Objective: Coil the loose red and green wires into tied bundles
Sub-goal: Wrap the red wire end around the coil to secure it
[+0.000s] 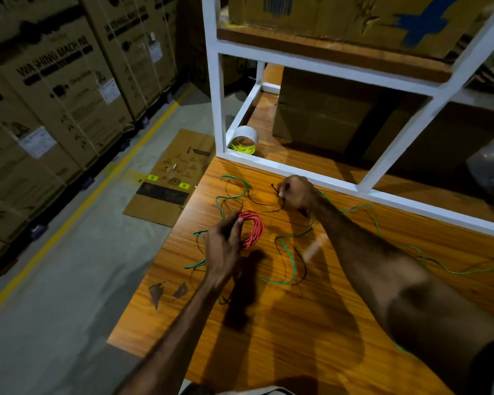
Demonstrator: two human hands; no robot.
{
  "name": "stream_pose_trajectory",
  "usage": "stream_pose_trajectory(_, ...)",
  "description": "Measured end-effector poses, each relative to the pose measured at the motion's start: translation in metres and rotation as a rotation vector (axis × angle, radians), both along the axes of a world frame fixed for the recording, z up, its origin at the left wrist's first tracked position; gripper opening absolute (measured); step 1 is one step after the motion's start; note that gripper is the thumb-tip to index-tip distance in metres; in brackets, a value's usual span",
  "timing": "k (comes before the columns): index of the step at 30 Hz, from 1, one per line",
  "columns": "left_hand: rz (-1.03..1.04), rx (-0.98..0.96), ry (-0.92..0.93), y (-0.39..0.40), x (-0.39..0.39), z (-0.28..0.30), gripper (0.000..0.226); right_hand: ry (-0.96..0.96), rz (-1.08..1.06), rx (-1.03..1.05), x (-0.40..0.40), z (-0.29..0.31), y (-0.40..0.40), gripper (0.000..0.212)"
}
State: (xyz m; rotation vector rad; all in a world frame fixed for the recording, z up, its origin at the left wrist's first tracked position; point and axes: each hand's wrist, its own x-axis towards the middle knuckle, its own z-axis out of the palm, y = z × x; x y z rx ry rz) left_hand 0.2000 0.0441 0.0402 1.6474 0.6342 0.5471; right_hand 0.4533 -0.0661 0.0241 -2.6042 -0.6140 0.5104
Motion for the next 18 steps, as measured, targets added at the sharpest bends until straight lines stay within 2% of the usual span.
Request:
stream_pose_trajectory(5,0.015,-0.009,0.017,0.004,0.001,-0.007,0.031,0.178,0.002,0.278,-0.006,0.037,-0.007,0.017)
stream_pose_trajectory(10,0.001,-0.043,0.015,0.004,0.005,-0.003,0.032,0.174,-0.001,0.528,-0.011,0.076,-0.011,0.015)
stream_pose_trajectory(13,-0.005,-0.081,-0.021,0.000,0.010,0.006,0.033,0.374,-0.078,0.771,-0.025,0.094,-0.019,0.015)
stream_pose_trajectory(18,0.014,-0.073,-0.060,-0.006,0.012,0.018,0.034,0.765,-0.250,1.326,-0.068,0.110,-0.045,0.007)
